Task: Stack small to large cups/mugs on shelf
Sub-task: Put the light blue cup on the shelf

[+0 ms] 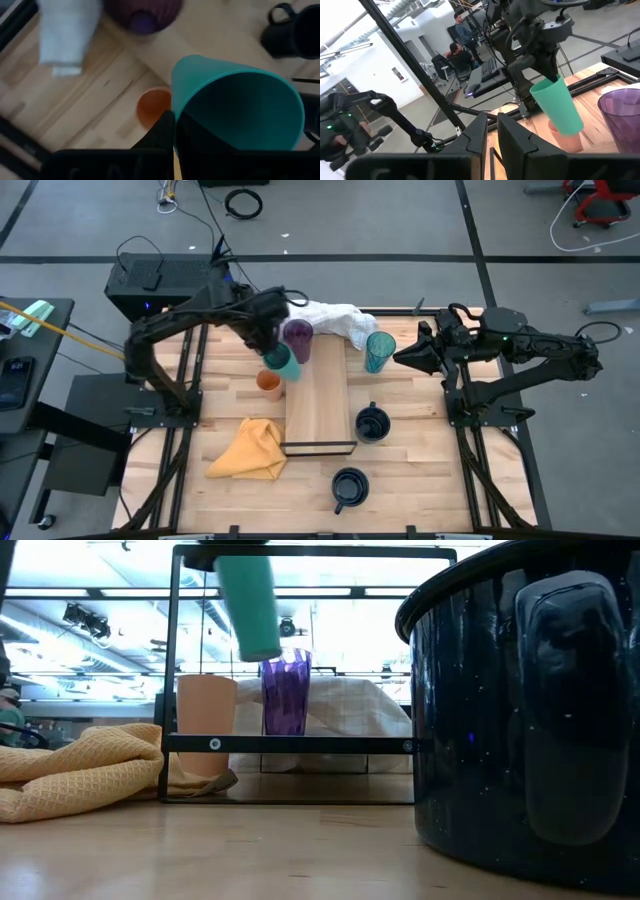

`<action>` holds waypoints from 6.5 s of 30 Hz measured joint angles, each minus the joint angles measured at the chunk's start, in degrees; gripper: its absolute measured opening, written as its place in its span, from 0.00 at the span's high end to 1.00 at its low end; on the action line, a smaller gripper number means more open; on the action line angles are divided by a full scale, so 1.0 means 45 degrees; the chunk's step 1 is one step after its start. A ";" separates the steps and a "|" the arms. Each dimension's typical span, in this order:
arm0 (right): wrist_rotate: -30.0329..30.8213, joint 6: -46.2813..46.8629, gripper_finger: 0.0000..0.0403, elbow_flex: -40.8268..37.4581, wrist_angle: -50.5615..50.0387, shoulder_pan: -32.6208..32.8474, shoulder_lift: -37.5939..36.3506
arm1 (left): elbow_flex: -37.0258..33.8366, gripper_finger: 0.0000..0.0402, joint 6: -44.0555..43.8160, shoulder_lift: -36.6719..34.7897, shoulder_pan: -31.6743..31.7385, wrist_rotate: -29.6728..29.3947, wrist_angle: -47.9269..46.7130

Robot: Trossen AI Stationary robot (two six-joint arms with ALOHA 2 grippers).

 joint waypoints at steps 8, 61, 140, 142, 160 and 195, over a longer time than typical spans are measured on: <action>0.0174 -0.0160 0.87 0.0000 0.0010 -0.0010 0.0003 | -0.1667 0.98 -0.0656 -0.0454 -0.0511 -0.0064 -0.0011; 0.0337 -0.0097 0.87 0.0000 0.0068 -0.0005 0.0003 | -0.0300 0.98 0.0543 0.2759 -0.0104 -0.0462 0.1214; 0.0325 -0.0228 0.87 0.0005 0.0092 0.0000 0.0003 | -0.0305 0.98 -0.1776 0.3524 -0.0560 -0.0329 0.1081; 0.0325 -0.0228 0.87 0.0005 0.0090 -0.0001 0.0003 | -0.0305 0.98 -0.1792 0.3524 -0.0615 -0.0329 0.1088; 0.0325 -0.0194 0.87 0.0005 0.0092 0.0000 -0.0012 | -0.1840 0.98 -0.1796 0.3430 -0.1076 -0.0344 0.2051; 0.0323 -0.0198 0.87 0.0005 0.0087 0.0000 -0.0012 | -0.1286 0.94 -0.1450 0.3544 -0.0750 -0.0373 0.2197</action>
